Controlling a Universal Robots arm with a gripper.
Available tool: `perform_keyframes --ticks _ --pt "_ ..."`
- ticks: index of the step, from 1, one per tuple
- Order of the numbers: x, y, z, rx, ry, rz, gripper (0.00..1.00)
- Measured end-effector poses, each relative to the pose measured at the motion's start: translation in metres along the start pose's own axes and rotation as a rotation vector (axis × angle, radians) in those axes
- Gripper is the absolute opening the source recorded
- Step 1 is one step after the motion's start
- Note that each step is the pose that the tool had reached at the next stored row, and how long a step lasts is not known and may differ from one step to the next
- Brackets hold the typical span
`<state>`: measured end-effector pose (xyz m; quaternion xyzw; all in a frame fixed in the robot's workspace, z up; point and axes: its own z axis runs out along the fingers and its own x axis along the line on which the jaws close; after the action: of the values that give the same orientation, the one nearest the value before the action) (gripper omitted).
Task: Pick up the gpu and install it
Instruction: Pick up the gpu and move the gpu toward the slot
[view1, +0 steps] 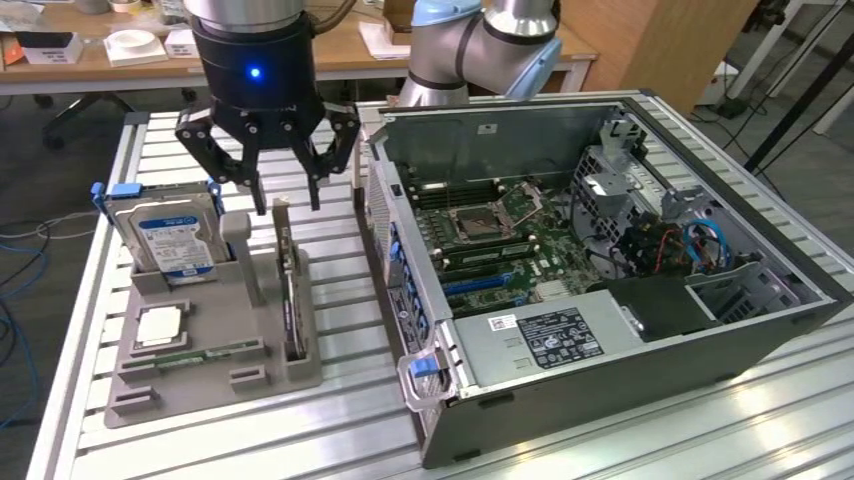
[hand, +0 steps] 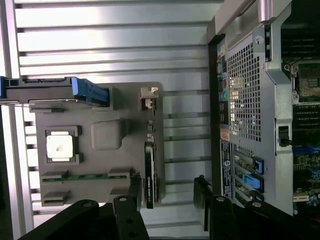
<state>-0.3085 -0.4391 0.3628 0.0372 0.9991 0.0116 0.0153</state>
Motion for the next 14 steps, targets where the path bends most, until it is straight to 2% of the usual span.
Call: perform_keyframes --ticks 14 --pt "0.001 -0.0148 0.0051 0.0134 -0.0019 0.0 0.54"
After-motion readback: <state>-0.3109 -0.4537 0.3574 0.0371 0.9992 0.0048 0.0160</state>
